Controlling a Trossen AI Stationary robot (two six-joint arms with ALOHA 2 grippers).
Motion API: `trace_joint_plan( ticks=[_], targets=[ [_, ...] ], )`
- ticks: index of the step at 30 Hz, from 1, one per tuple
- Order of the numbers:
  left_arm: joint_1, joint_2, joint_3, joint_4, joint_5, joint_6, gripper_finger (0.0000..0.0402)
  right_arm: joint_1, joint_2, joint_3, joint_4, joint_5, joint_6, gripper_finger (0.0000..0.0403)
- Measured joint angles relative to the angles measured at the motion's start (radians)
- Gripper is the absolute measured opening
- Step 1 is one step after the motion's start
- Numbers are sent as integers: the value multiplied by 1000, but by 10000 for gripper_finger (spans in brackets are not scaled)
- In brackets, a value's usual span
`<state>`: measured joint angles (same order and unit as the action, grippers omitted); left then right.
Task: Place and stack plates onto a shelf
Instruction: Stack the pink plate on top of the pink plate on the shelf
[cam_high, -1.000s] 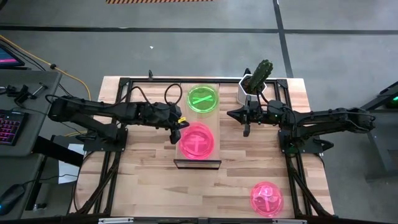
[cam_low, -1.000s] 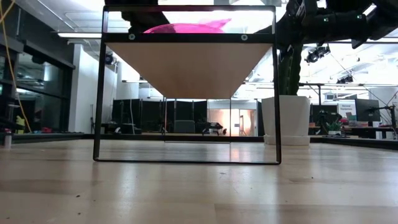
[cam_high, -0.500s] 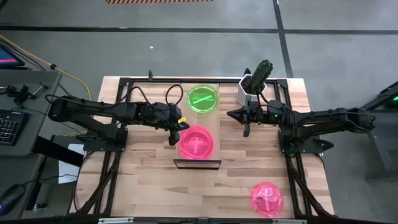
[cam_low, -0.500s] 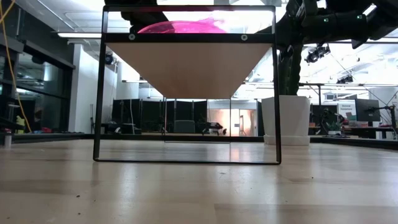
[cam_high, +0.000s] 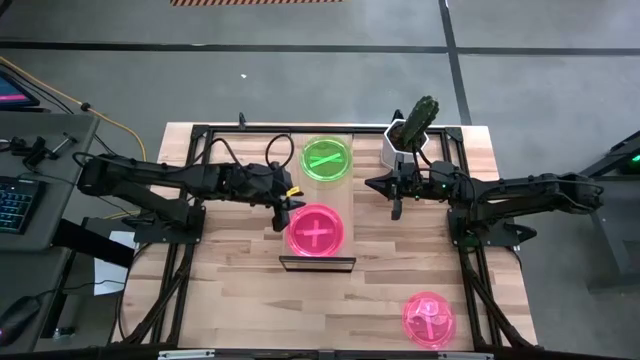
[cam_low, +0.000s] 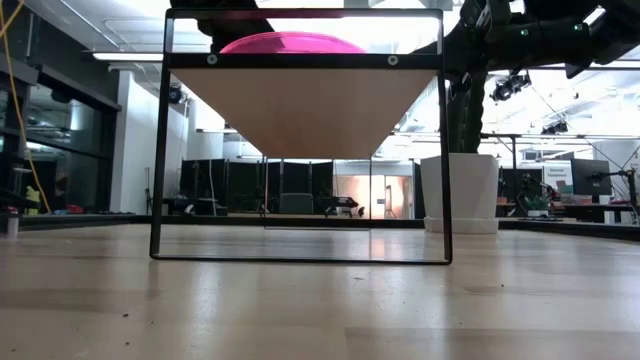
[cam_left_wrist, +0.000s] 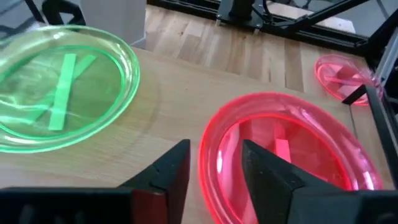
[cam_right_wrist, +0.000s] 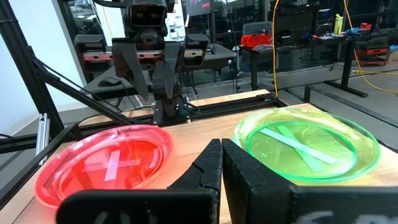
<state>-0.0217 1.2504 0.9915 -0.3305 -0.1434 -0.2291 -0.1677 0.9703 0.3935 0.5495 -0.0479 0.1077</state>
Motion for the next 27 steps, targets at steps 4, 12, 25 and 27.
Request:
trace_joint_plan(
  ticks=[4, 12, 25, 27],
  targets=[
    [17, -22, 35, -17, -5, 76, 151, 0, 0, 0, 0, 0, 0, 0],
    [57, -145, -65, 120, -24, 233, 153, 0, 0, 0, -4, 0, 2, 0],
    [81, -368, -664, 904, 28, 220, 152, -1, 0, 0, -16, -1, -3, 0],
    [81, -374, -686, 901, 43, 212, 152, -3, 0, 0, -7, 1, -3, 0]
  ],
)
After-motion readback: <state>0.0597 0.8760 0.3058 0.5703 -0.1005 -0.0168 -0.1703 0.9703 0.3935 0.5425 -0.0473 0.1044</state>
